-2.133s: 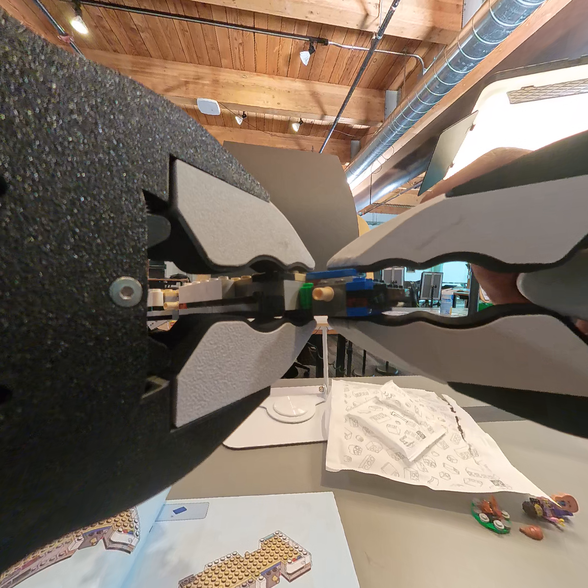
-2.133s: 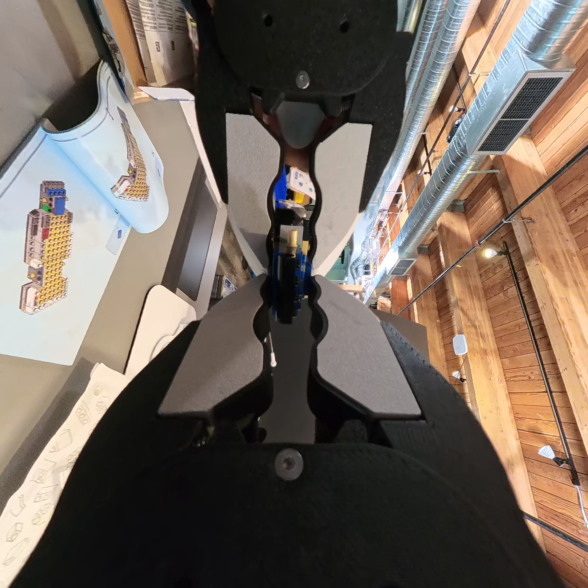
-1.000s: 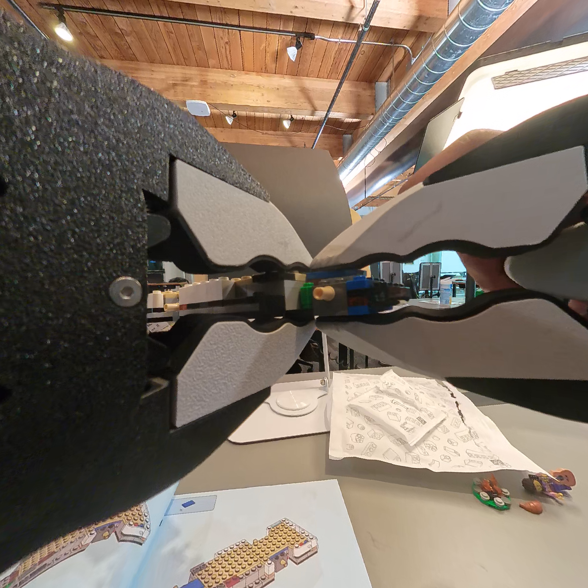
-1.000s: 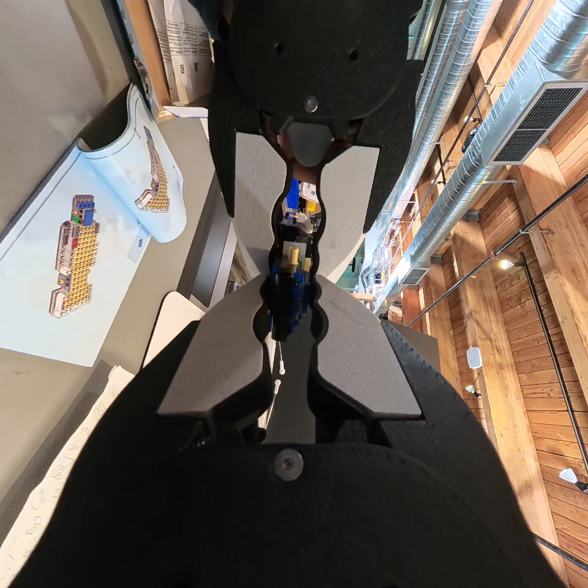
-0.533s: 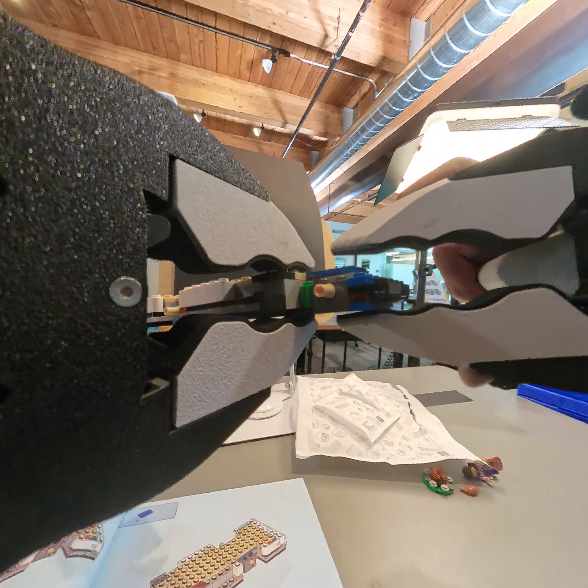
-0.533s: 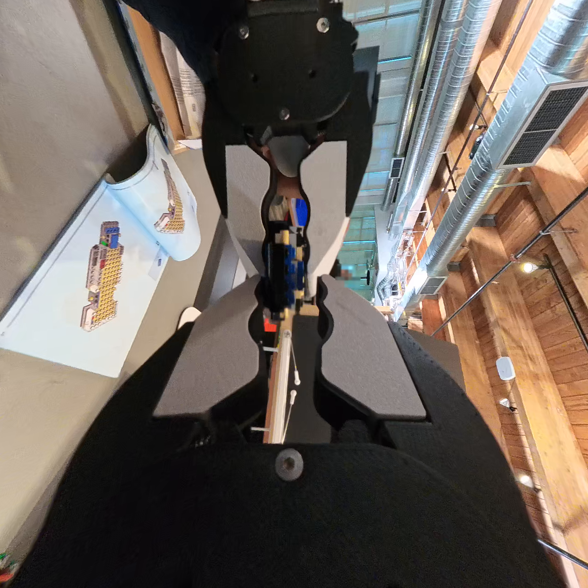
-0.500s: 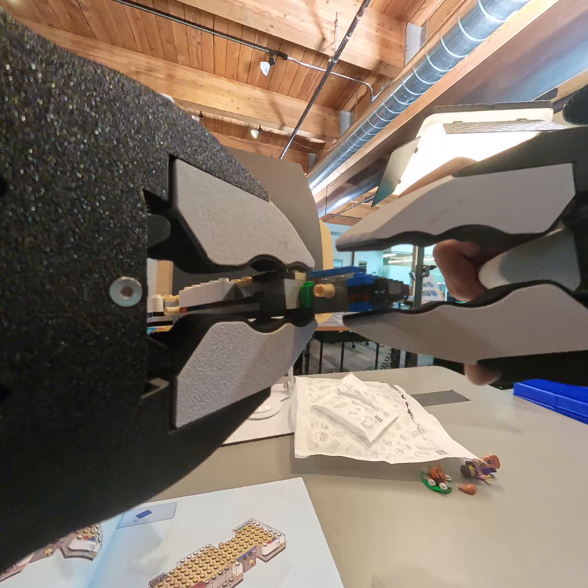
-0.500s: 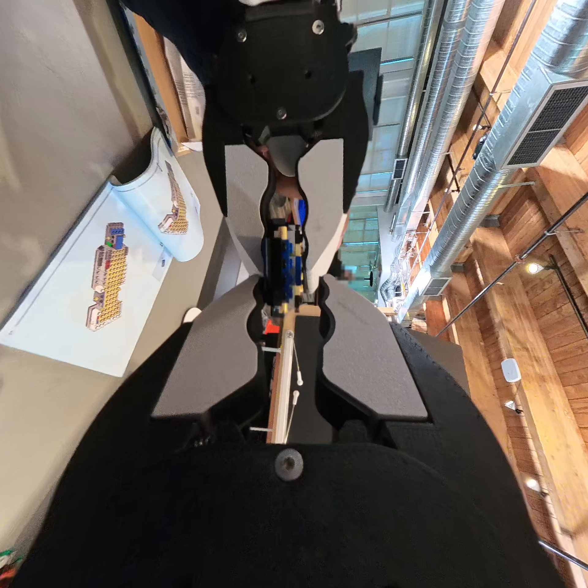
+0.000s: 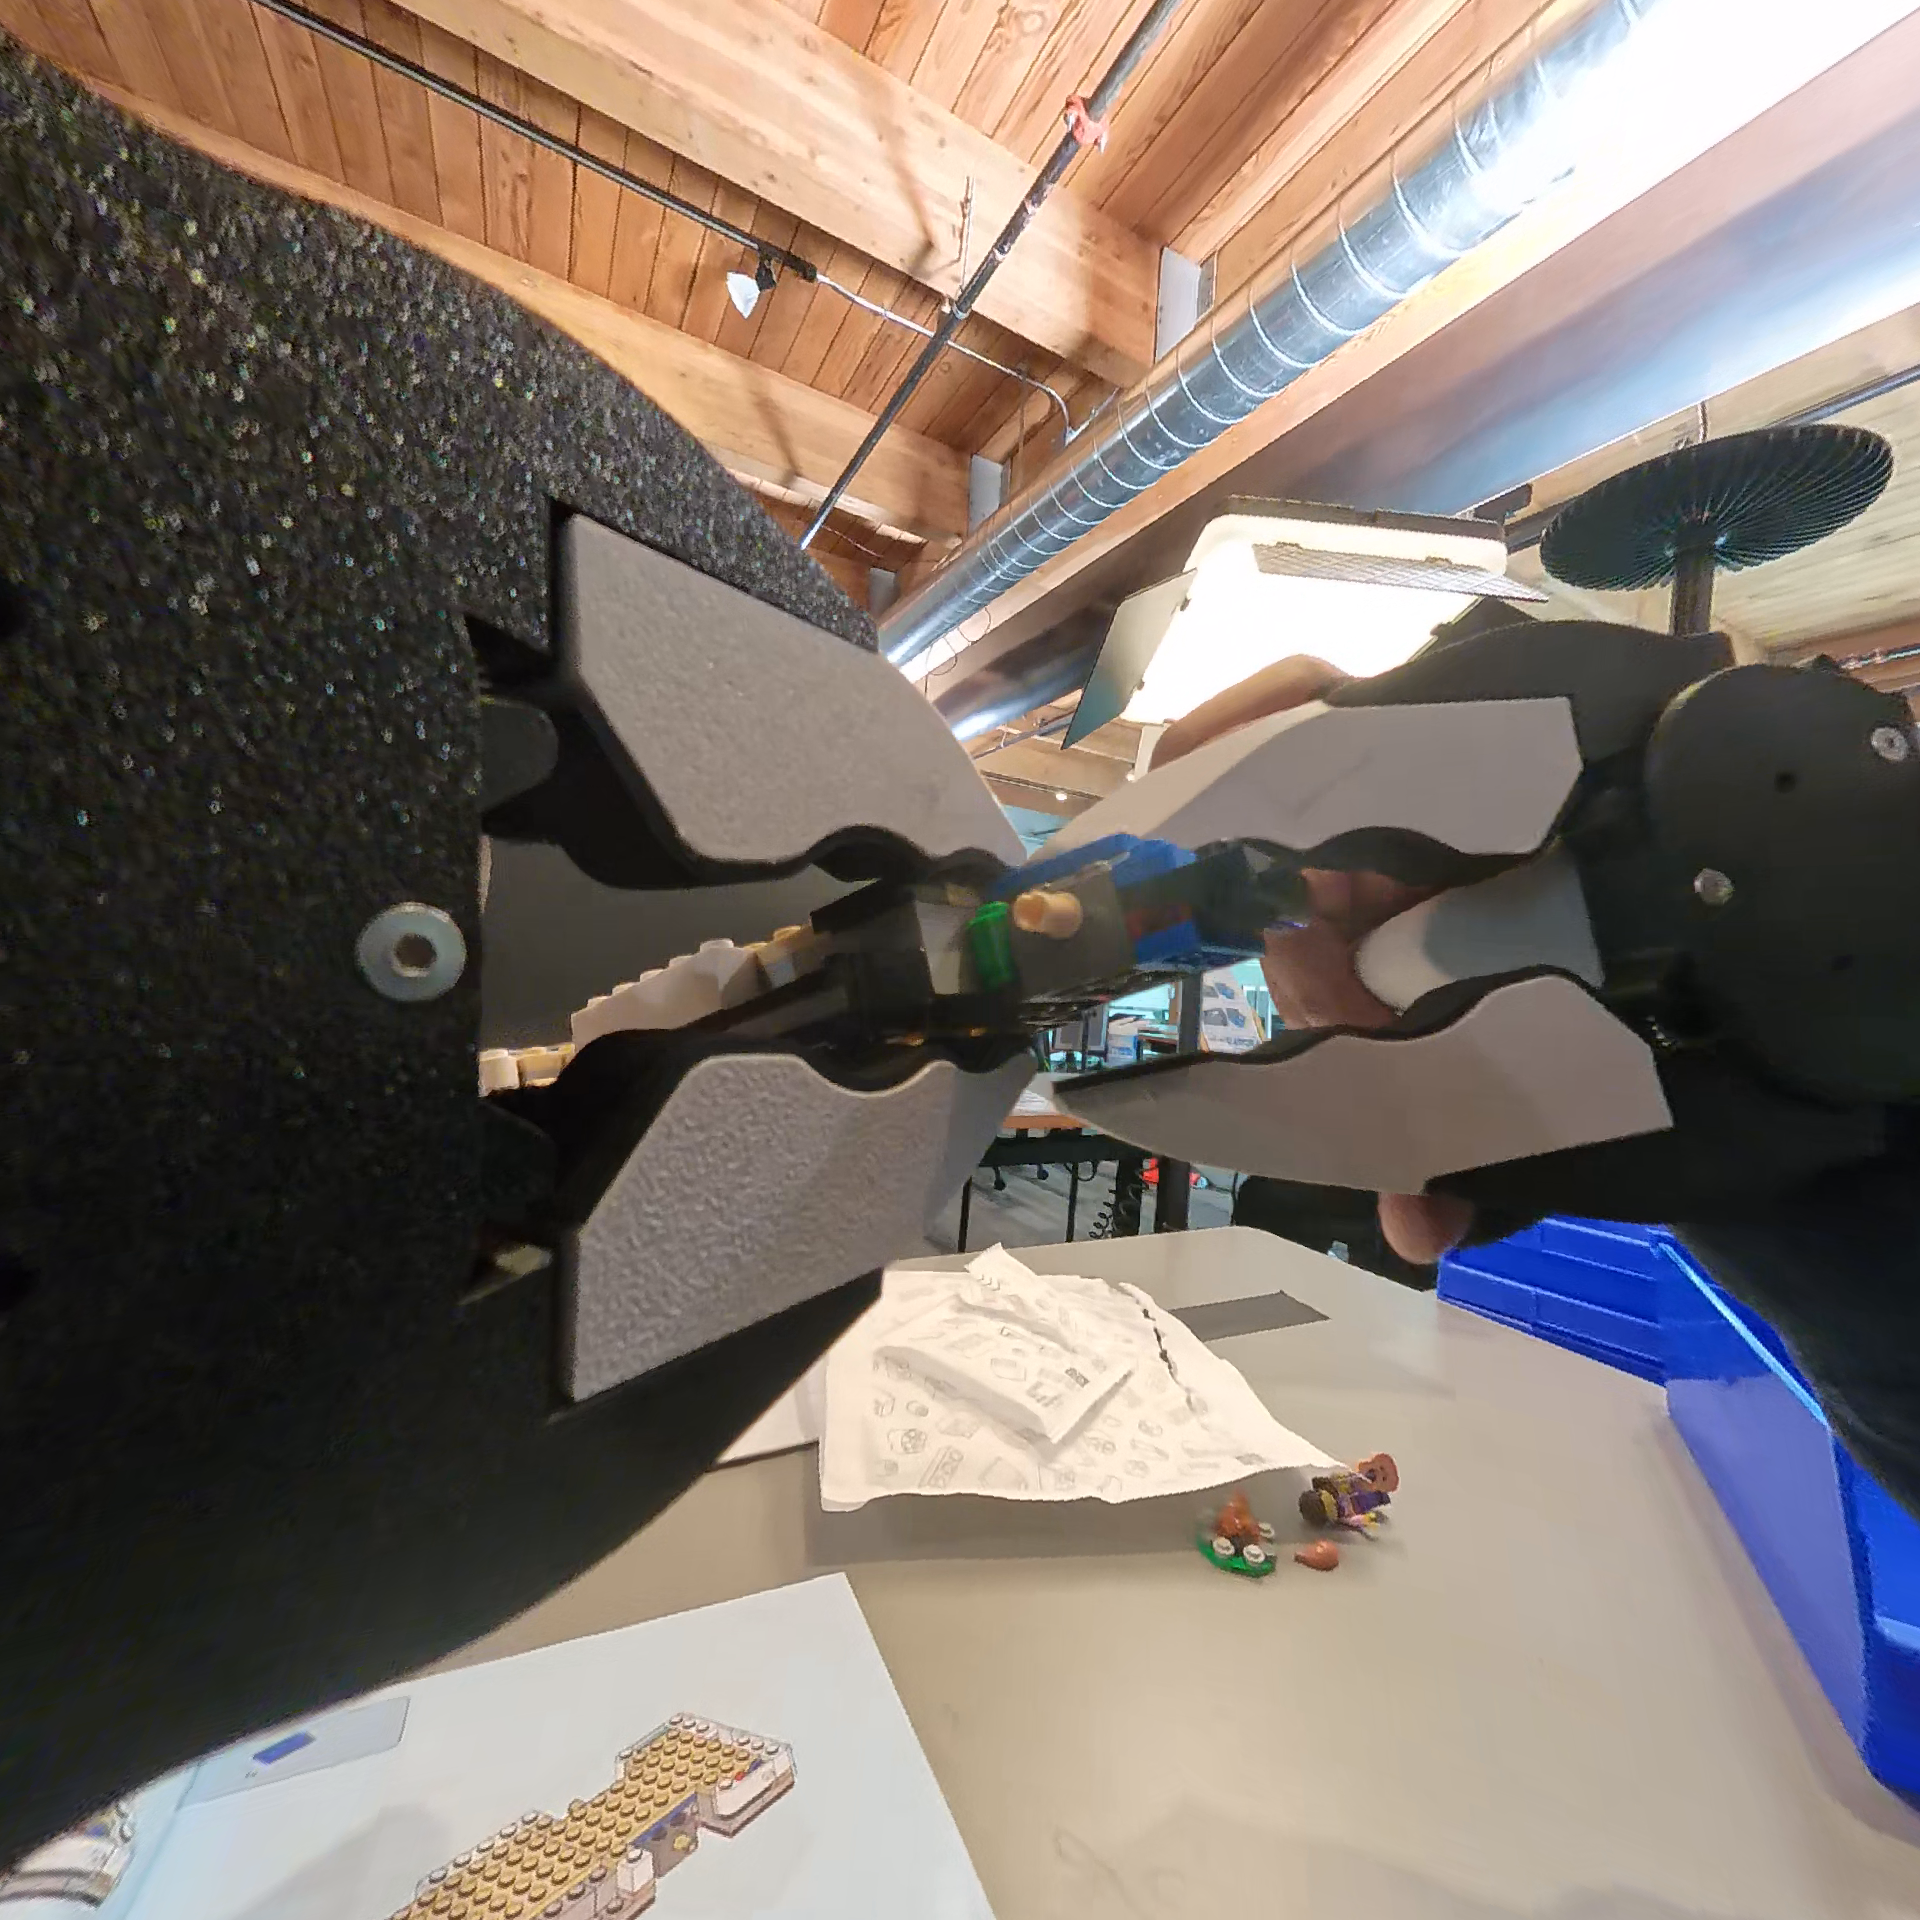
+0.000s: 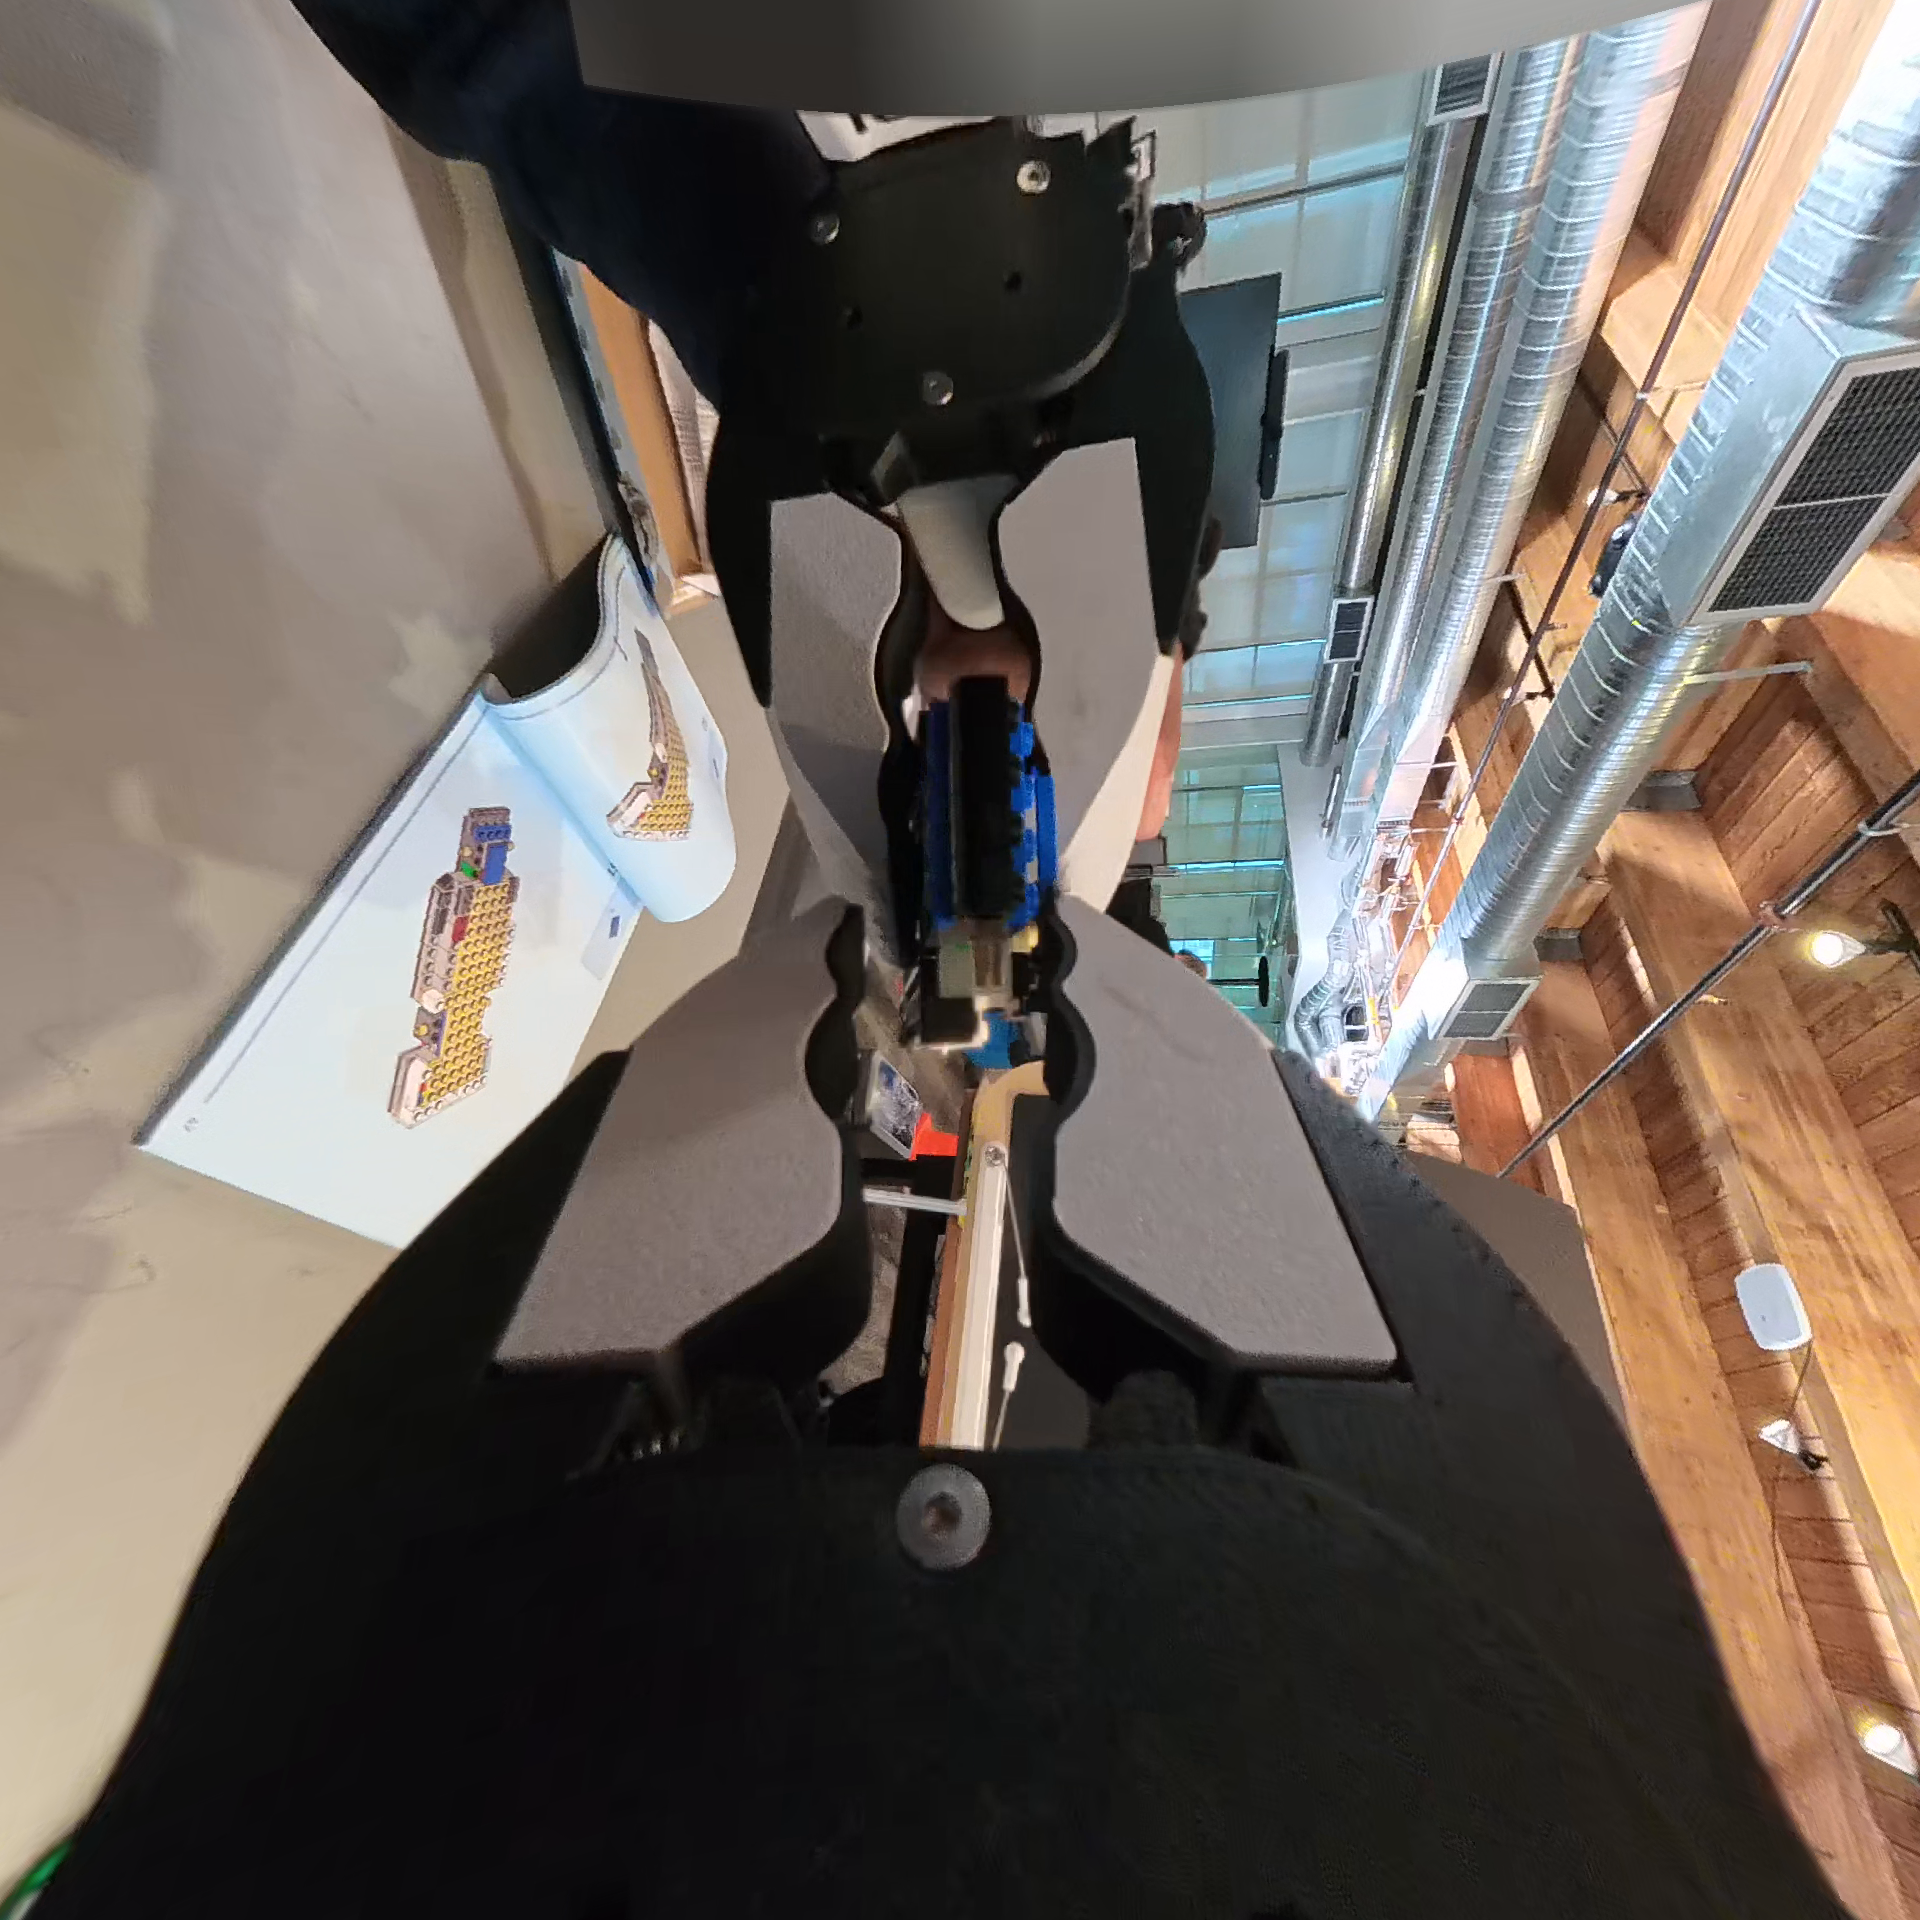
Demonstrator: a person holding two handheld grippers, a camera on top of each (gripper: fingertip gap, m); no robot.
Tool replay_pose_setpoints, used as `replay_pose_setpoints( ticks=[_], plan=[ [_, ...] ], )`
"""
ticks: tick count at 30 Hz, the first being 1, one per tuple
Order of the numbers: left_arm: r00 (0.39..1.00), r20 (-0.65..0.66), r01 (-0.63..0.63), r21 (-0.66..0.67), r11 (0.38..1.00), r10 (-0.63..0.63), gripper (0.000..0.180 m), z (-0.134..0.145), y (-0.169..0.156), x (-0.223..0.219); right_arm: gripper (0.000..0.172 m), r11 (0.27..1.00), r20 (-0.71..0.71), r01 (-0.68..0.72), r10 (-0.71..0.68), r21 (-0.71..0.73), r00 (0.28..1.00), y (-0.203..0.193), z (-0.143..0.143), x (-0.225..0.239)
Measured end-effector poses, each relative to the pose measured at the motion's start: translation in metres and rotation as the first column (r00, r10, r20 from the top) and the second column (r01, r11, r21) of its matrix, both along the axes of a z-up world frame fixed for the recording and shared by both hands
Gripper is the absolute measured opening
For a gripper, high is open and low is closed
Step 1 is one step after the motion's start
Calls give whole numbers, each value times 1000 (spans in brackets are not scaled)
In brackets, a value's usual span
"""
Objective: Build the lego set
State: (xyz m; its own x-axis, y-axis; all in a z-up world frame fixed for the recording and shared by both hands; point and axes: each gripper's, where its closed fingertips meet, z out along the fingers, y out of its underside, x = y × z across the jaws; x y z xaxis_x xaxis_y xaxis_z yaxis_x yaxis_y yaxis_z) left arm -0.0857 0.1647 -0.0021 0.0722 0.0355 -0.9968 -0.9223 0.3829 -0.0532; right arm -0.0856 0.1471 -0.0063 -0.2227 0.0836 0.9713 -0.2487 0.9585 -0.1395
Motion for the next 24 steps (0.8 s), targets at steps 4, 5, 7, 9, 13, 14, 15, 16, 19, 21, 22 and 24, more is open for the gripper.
replay_pose_setpoints(
  ticks=[4, 5, 7, 9, 13, 14, 15, 16, 19, 21, 22, 24],
  plan=[
    [1000, -8, -10, 10, 1000, 10, 27, 1, 0, -1, 29, 1000, -37, -1, 1, 15, 999, -1, 3, -1],
    [1000, -7, -11, 11, 1000, 11, 27, 2, 0, -1, 27, 1000, -55, -1, 2, 22, 999, -1, 4, -2],
    [1000, -19, -16, 11, 1000, 17, 27, 1, -1, -1, 27, 999, -80, -1, 3, 32, 997, -1, 7, -2],
    [1000, -25, -14, 10, 1000, 15, 27, 1, -1, 0, 28, 1000, -88, -2, 5, 30, 996, -2, 8, -2],
    [999, -31, -13, 15, 1000, 14, 27, 2, -2, 2, 27, 999, -94, -16, 19, 32, 995, -5, 9, 0],
    [999, -30, -12, 17, 1000, 12, 27, 2, -2, 2, 25, 999, -98, -19, 23, 34, 995, -6, 10, 0],
    [1000, -27, -11, 20, 1000, 11, 27, 3, -3, 2, 24, 999, -101, -22, 26, 35, 995, -7, 10, 1],
    [1000, -29, -9, 25, 1000, 10, 27, 4, -3, 3, 24, 999, -105, -22, 26, 37, 994, -7, 11, 1],
    [999, -40, -10, 42, 999, 12, 27, 6, -4, 3, 23, 999, -112, -25, 29, 39, 993, -8, 12, 2],
    [999, -41, -8, 55, 998, 11, 27, 8, -4, 4, 22, 999, -118, -24, 29, 40, 993, -9, 13, 2],
    [999, -42, -9, 62, 998, 12, 28, 8, -4, 4, 22, 999, -121, -22, 27, 43, 992, -9, 13, 2],
    [999, -37, -10, 67, 998, 12, 29, 9, -4, 4, 22, 999, -122, -17, 23, 51, 992, -9, 13, 2]
  ],
)
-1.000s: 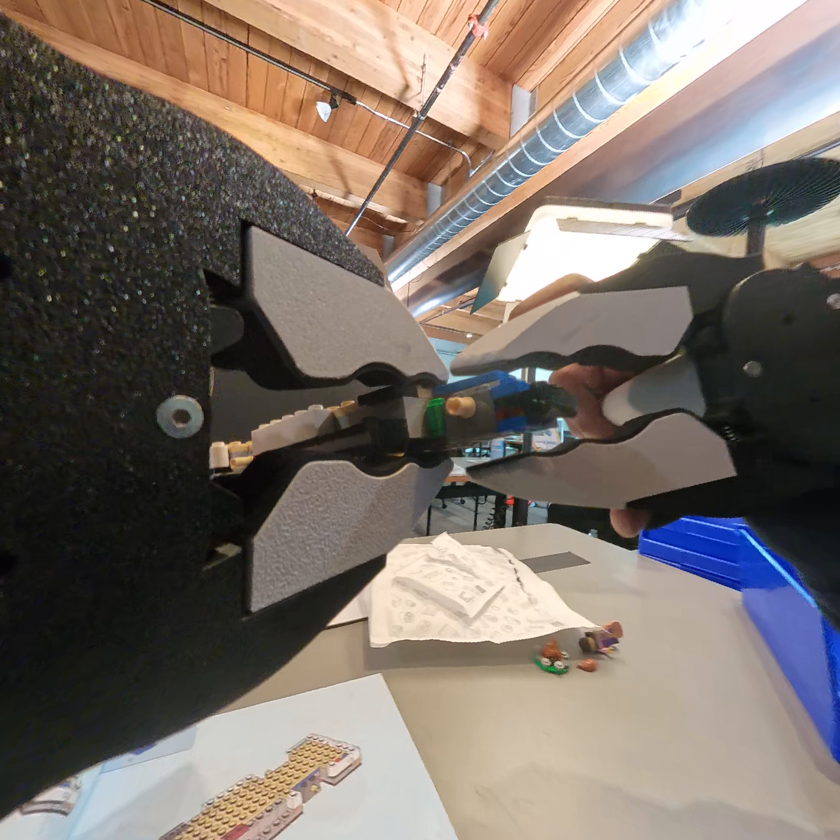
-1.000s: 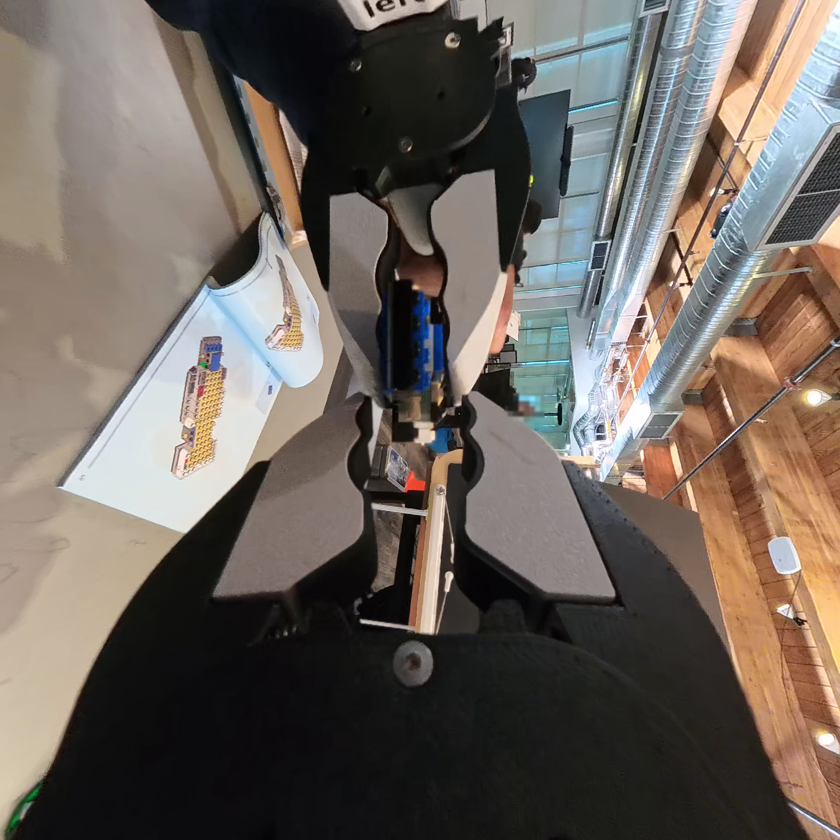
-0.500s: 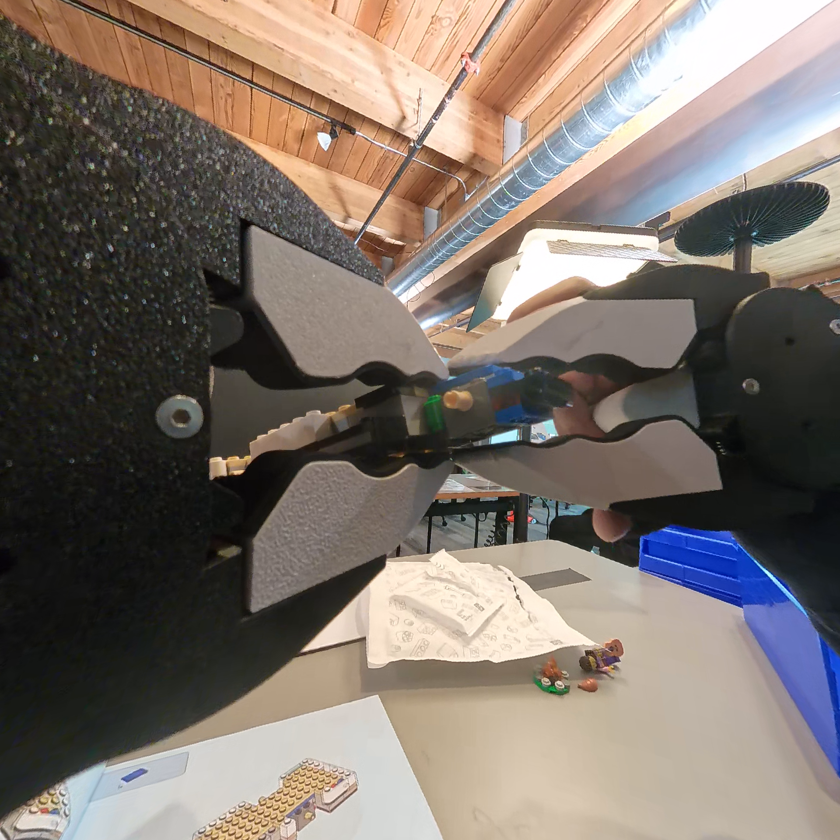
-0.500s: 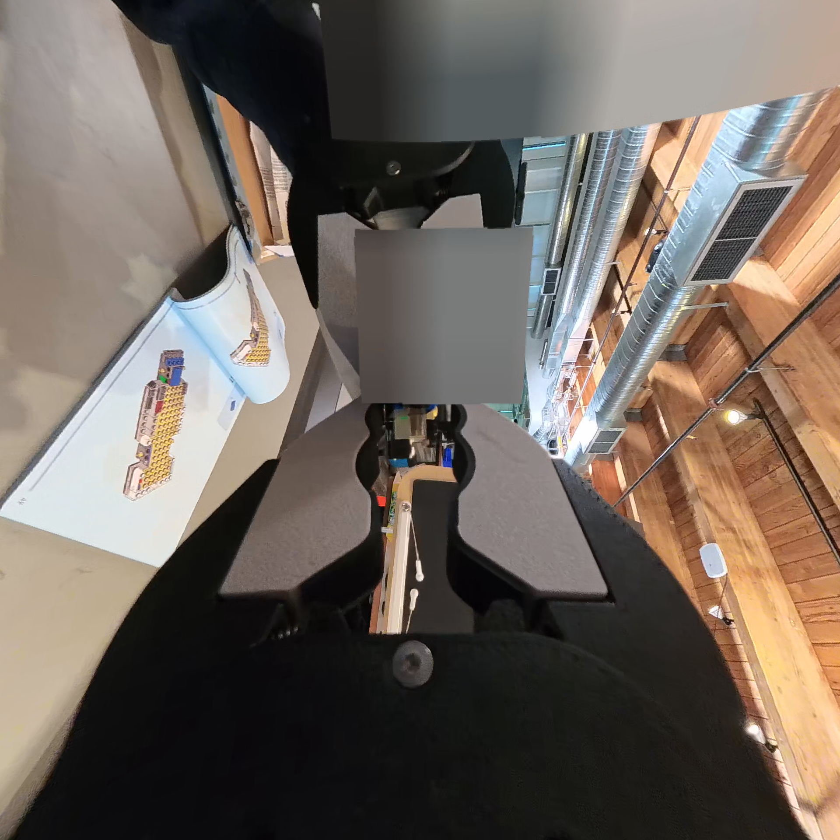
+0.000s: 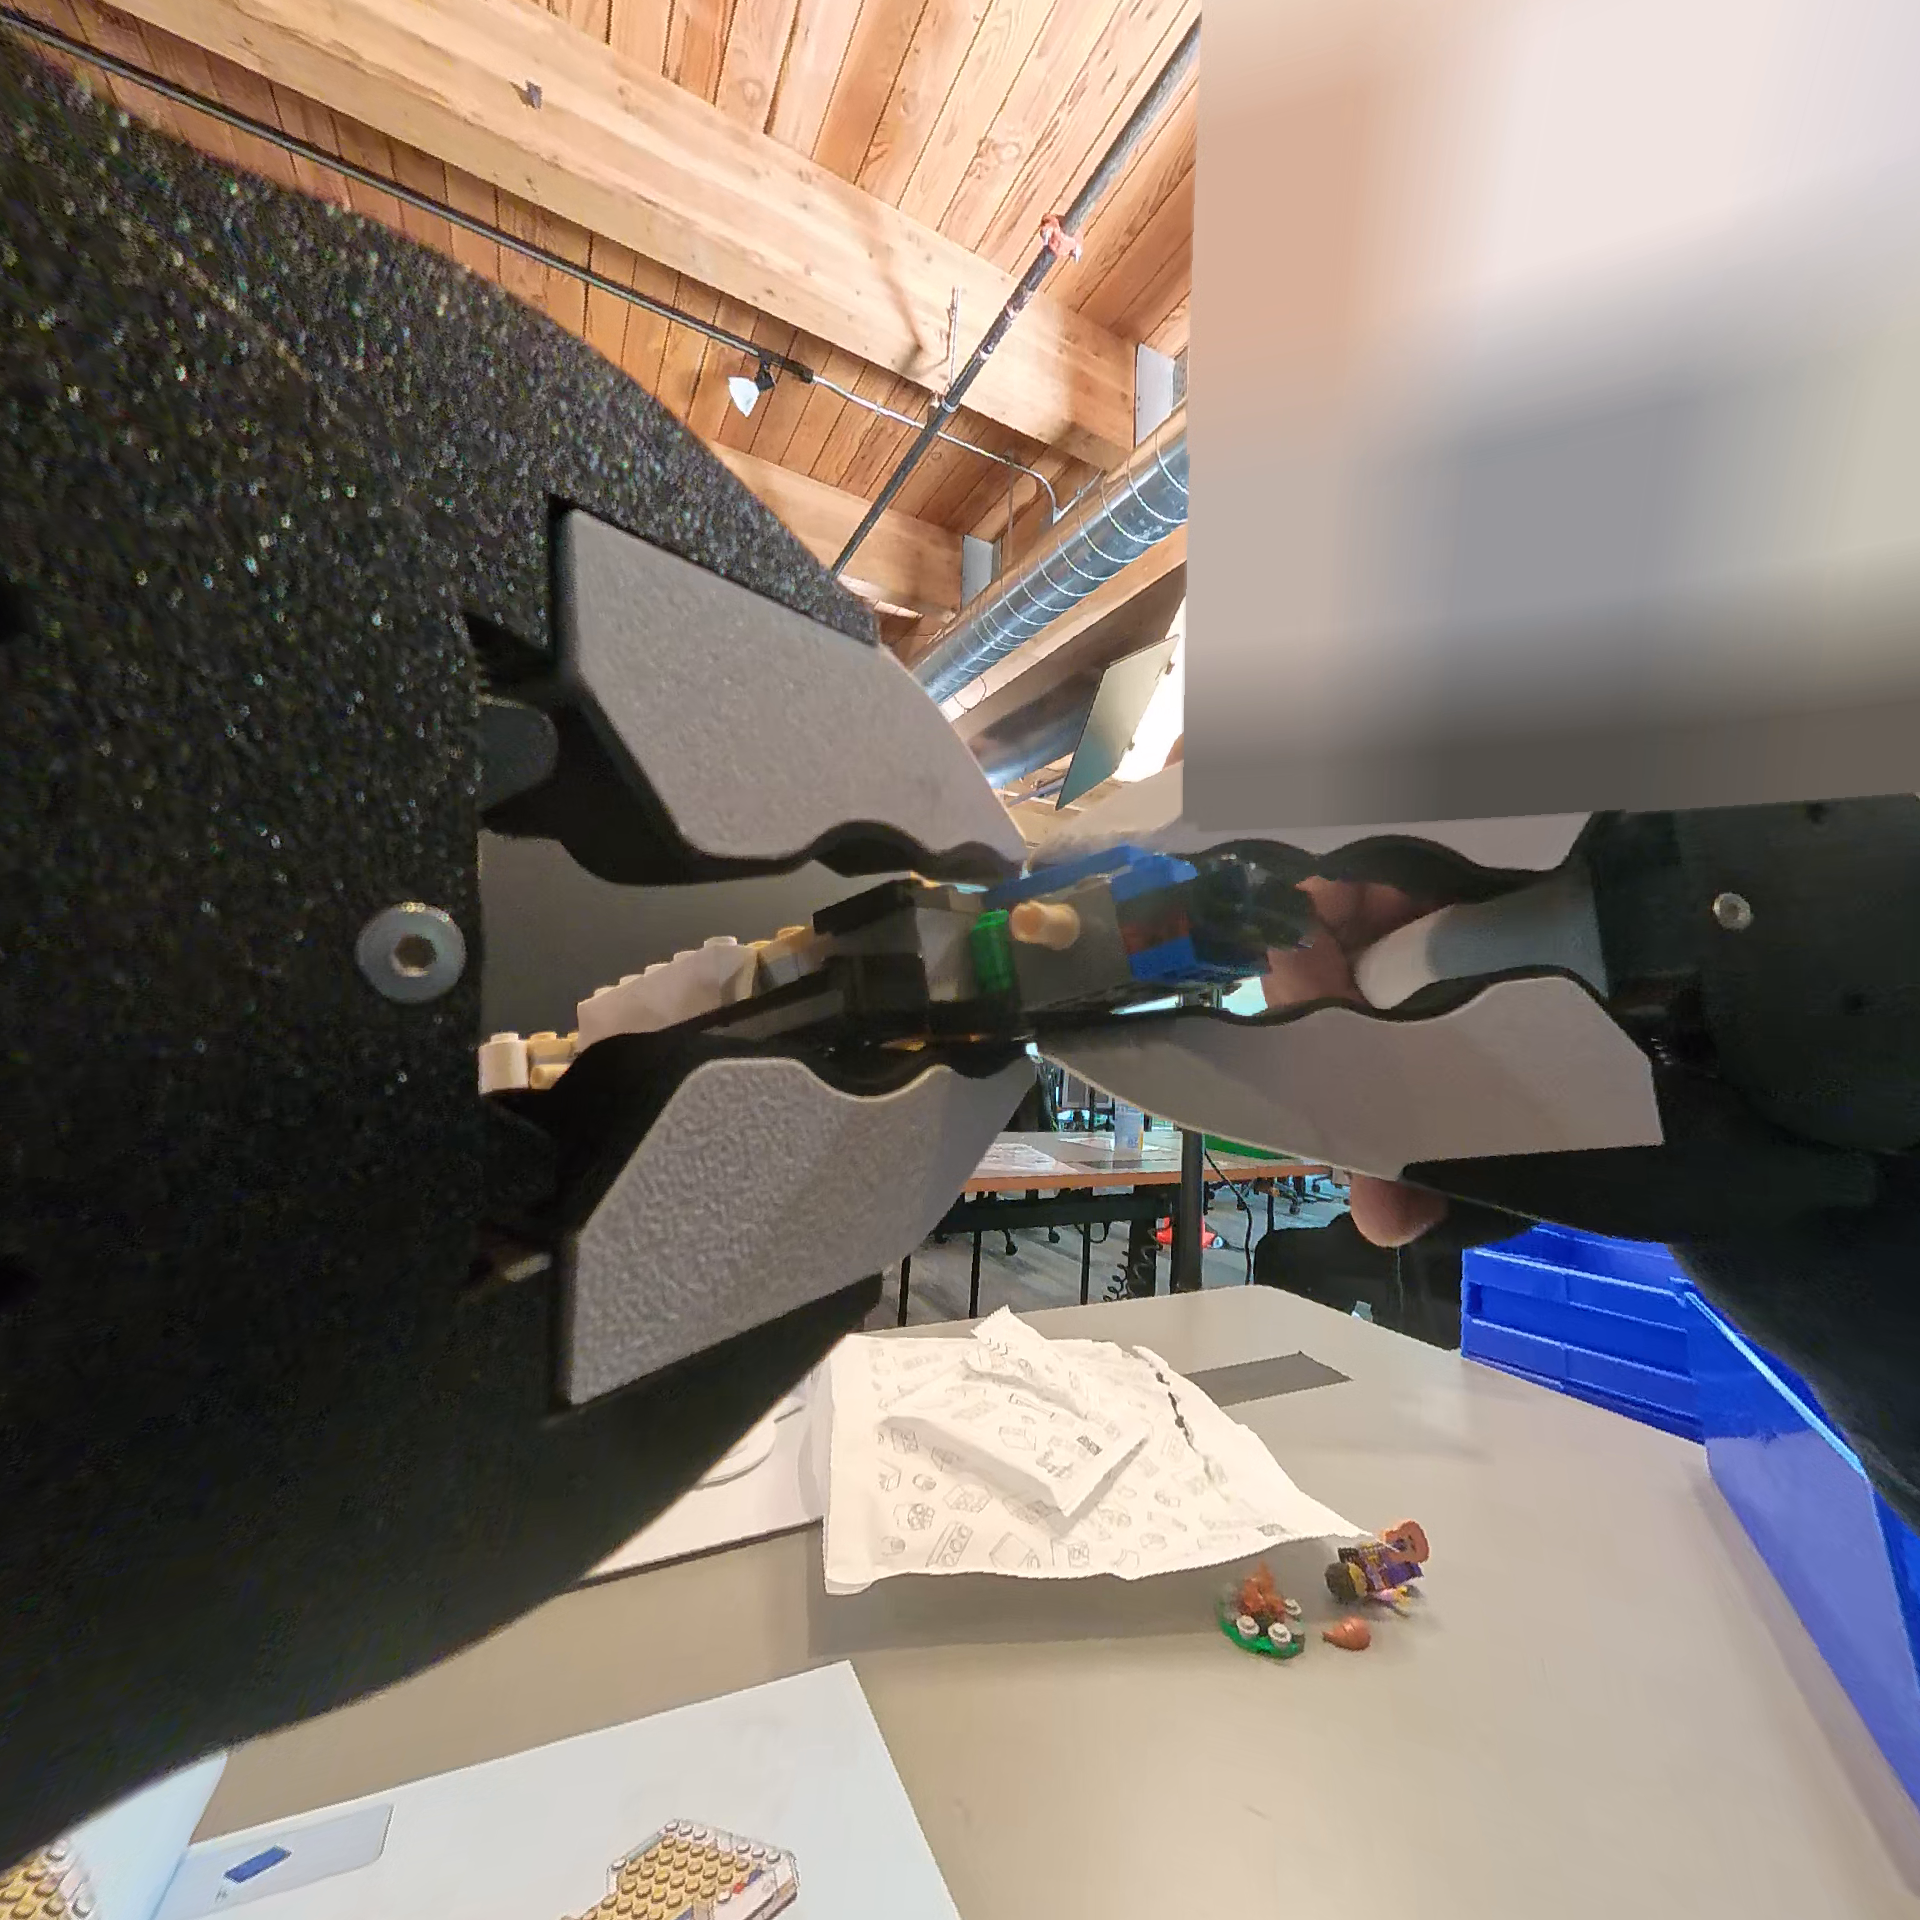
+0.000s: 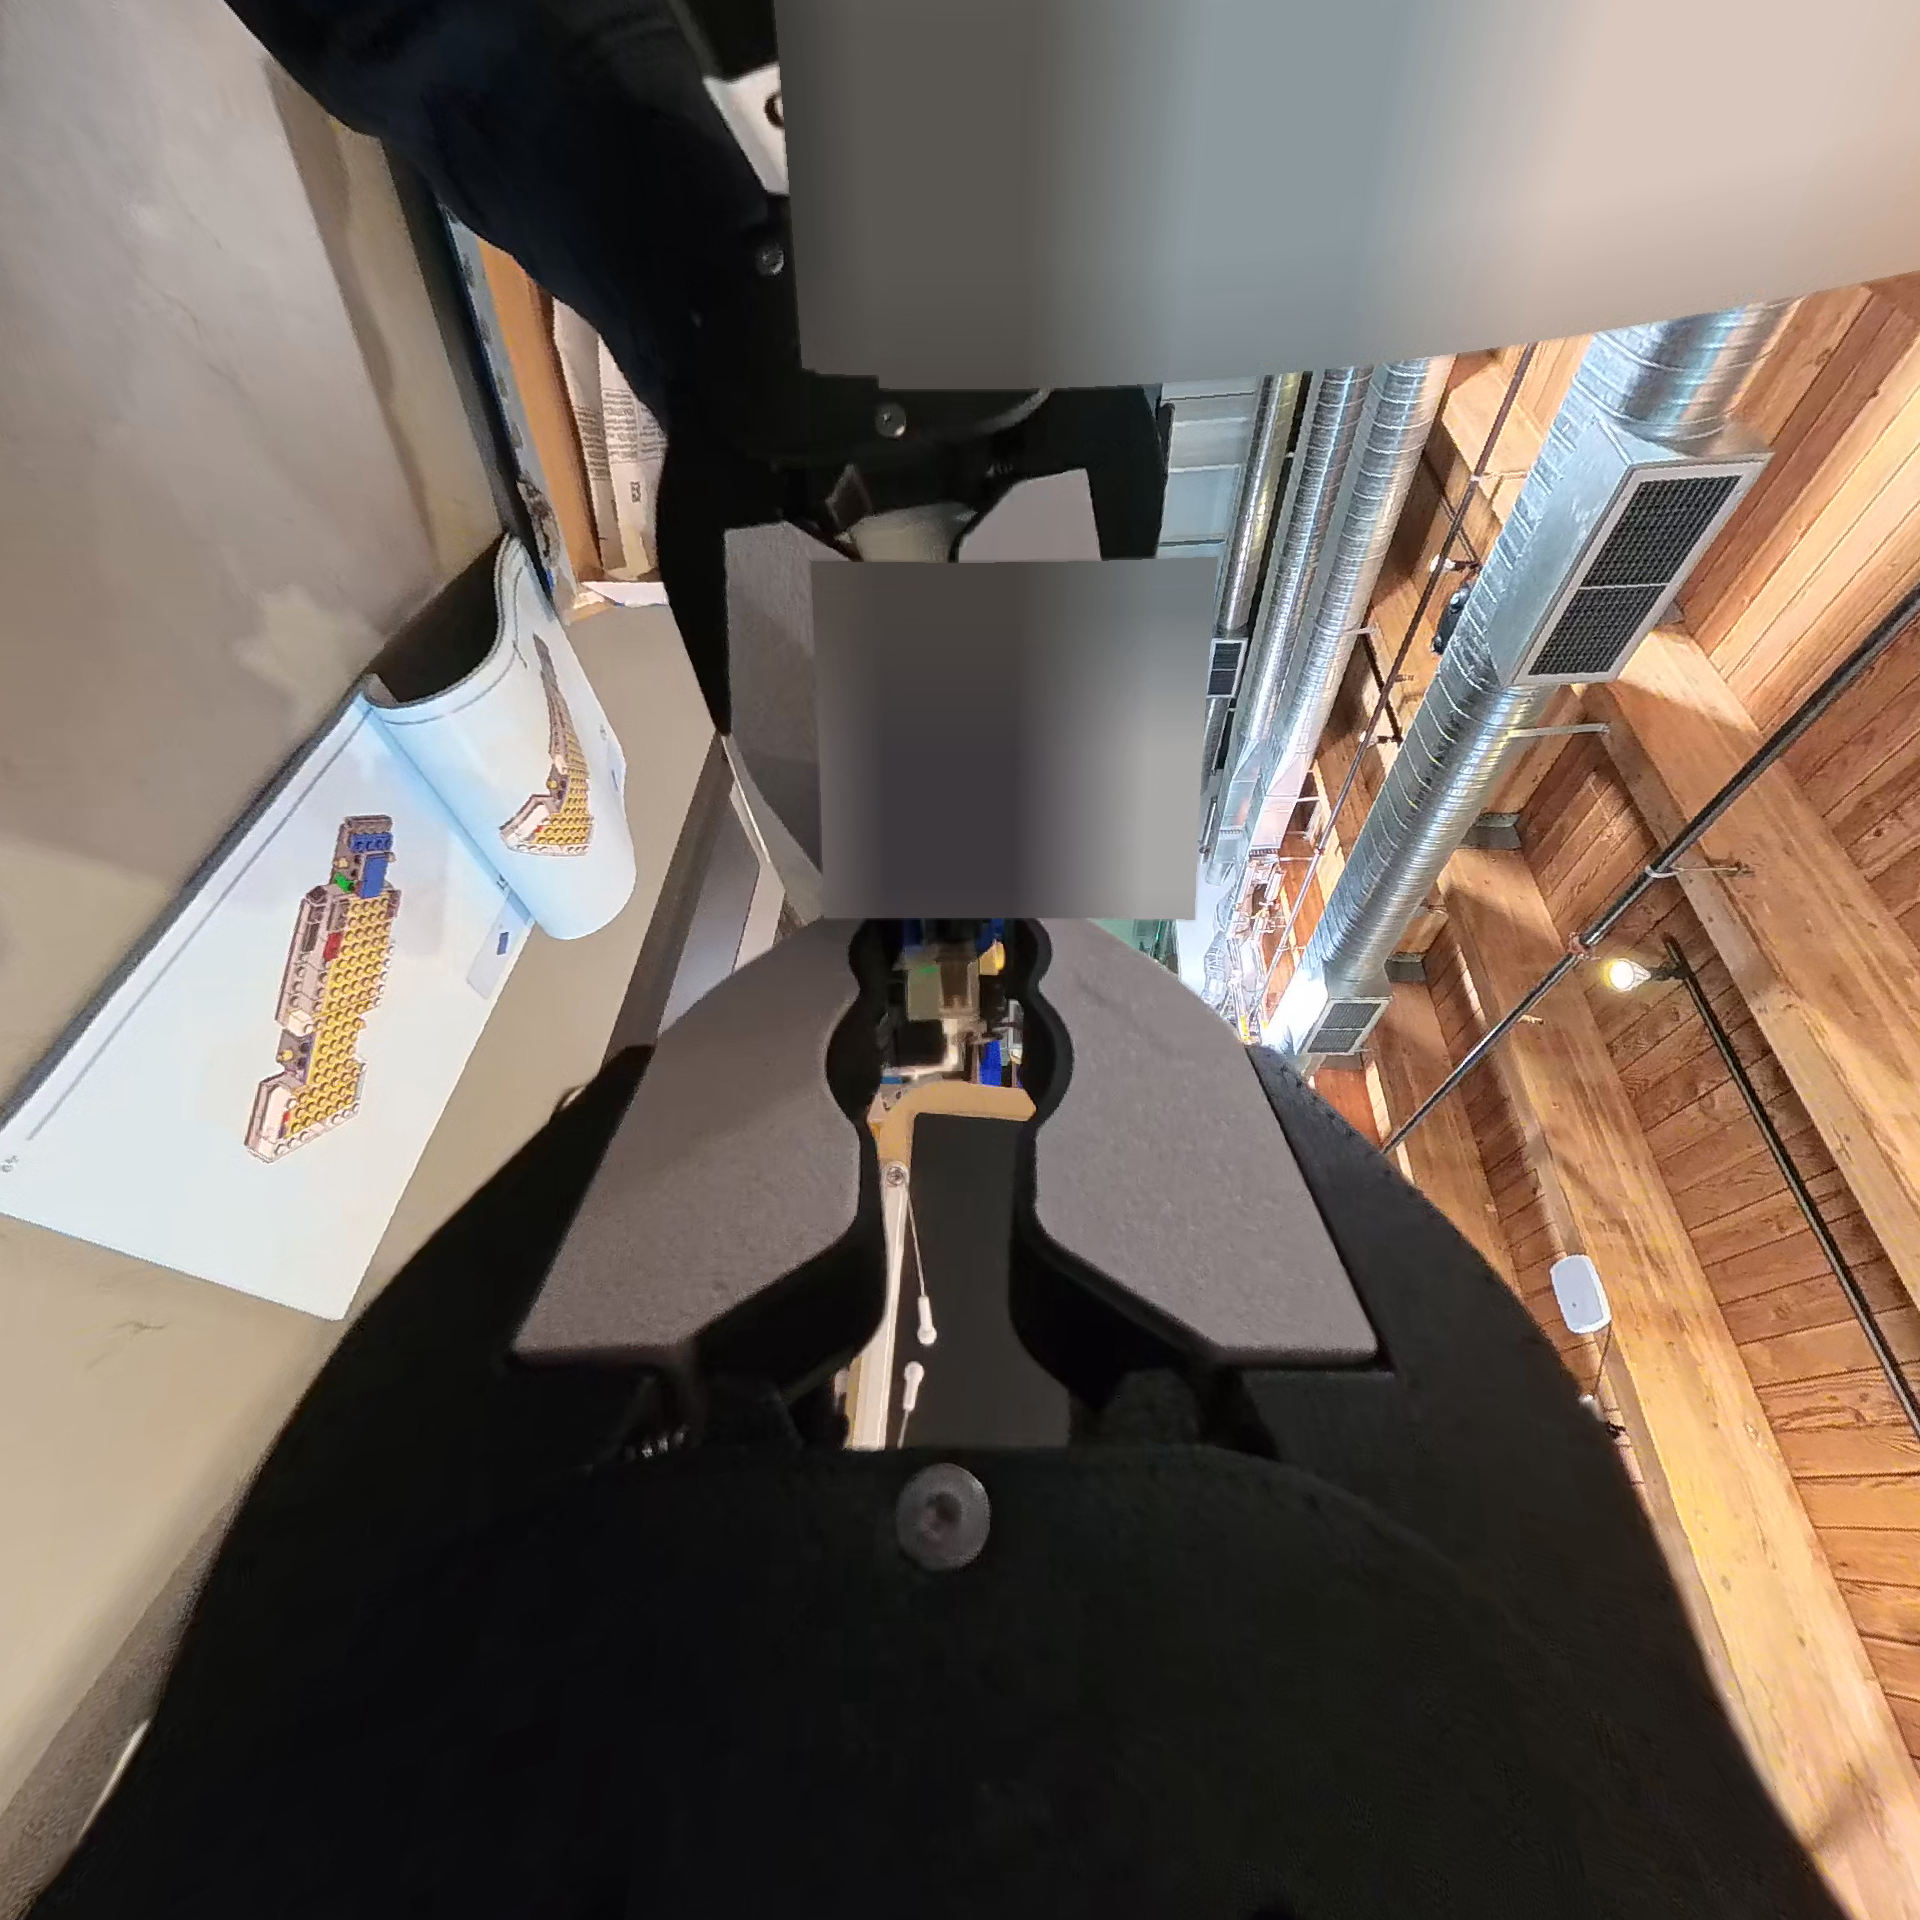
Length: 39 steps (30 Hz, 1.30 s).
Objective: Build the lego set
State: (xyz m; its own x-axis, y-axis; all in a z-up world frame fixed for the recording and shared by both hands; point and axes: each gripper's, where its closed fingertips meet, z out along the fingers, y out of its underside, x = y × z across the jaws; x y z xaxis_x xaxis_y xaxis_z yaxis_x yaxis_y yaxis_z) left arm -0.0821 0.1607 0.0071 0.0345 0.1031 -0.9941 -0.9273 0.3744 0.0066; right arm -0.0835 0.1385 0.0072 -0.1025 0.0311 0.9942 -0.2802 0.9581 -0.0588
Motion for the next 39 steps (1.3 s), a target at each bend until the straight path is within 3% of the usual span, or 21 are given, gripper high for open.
replay_pose_setpoints(
  ticks=[13, 24, 39],
  plan=[
    [997, -6, -82, 1, 997, 82, 37, -1, 10, -11, 21, 995, -27, 59, -57, 75, 998, 3, -5, -7],
    [983, -87, -158, 65, 985, 163, 27, -1, 13, -16, 21, 992, -66, 81, -75, 96, 995, 6, -3, -9],
    [983, -110, -140, 54, 989, 146, 25, 0, 8, -10, 21, 986, -71, 82, -72, 143, 995, 2, -3, -5]
  ],
)
